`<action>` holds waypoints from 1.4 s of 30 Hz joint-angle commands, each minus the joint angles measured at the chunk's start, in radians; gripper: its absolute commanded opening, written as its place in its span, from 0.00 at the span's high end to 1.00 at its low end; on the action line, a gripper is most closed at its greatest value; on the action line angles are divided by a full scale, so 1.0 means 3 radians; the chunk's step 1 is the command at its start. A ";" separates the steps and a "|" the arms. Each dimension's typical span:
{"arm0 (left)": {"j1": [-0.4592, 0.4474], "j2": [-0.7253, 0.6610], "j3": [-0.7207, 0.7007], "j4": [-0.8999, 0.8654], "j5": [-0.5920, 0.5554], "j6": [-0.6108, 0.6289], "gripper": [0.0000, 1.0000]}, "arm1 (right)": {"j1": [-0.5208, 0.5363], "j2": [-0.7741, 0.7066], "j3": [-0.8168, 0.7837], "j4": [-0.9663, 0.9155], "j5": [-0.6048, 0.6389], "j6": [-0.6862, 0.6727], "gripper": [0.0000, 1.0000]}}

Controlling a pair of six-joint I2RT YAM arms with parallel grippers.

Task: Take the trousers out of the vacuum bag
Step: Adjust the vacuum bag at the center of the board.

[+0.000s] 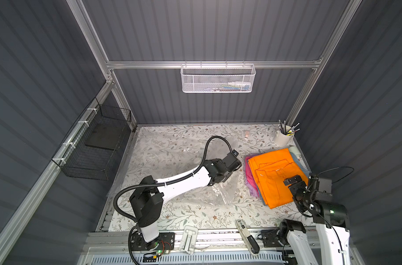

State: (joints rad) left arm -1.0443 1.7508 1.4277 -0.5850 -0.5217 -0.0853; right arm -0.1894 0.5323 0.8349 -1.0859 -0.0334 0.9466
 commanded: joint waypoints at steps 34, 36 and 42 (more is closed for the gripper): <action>-0.0007 0.0141 0.0134 0.0365 0.1221 -0.0442 0.34 | -0.0011 0.0494 -0.1102 0.1878 -0.1044 -0.0648 0.11; -0.0008 0.0072 0.0114 0.0381 0.1123 -0.0429 0.29 | -0.0009 0.0464 -0.1048 0.1866 -0.1044 -0.0684 0.11; -0.0001 -0.0288 -0.0078 0.0621 0.0842 -0.0381 0.21 | -0.0008 0.0371 -0.0648 0.1797 -0.1194 -0.0850 0.15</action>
State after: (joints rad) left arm -1.0447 1.7489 1.4231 -0.4477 -0.2188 -0.2134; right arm -0.1894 0.6609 0.5594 -0.5556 -0.3519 0.7383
